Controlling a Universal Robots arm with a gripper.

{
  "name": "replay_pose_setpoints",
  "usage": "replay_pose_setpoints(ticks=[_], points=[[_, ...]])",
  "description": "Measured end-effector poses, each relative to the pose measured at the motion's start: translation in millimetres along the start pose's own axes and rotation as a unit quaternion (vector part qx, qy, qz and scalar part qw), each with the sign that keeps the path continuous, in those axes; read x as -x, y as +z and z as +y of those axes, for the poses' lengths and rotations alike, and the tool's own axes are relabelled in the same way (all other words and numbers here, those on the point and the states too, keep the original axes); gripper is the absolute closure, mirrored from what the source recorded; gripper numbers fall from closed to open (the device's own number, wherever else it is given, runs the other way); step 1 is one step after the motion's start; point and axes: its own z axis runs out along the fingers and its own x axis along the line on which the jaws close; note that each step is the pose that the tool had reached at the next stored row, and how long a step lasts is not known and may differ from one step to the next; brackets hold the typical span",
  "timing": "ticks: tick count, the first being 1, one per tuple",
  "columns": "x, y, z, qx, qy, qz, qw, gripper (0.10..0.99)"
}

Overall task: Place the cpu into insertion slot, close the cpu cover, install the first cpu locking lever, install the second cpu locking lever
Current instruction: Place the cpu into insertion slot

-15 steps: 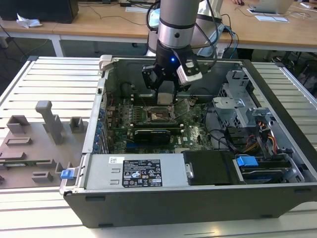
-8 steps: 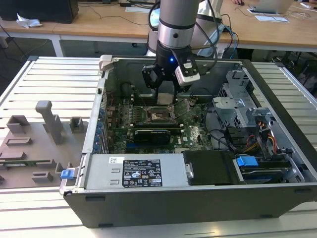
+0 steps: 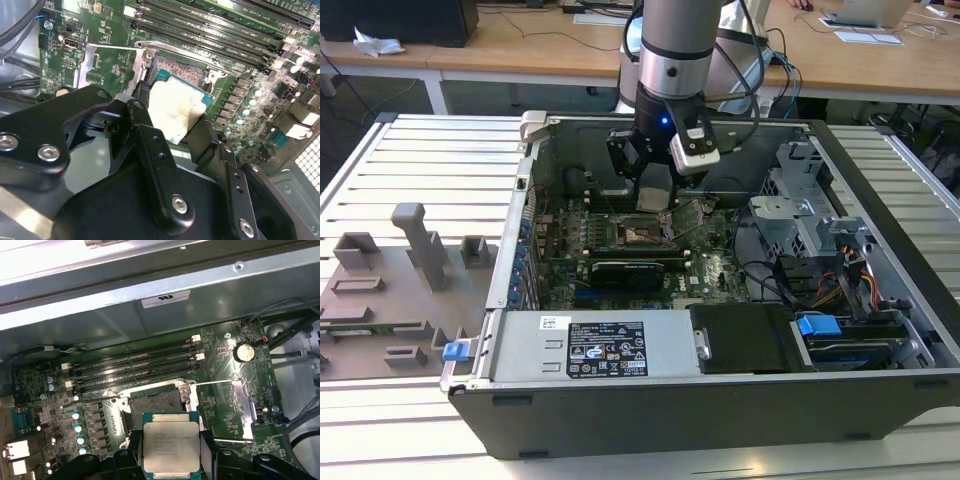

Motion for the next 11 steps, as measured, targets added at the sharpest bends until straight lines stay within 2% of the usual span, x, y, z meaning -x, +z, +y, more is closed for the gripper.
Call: replay_pose_setpoints(ticks=[11], points=[[0.0, 0.7, 0.0, 0.0003, 0.030, -0.0014, 0.9996, 0.545]])
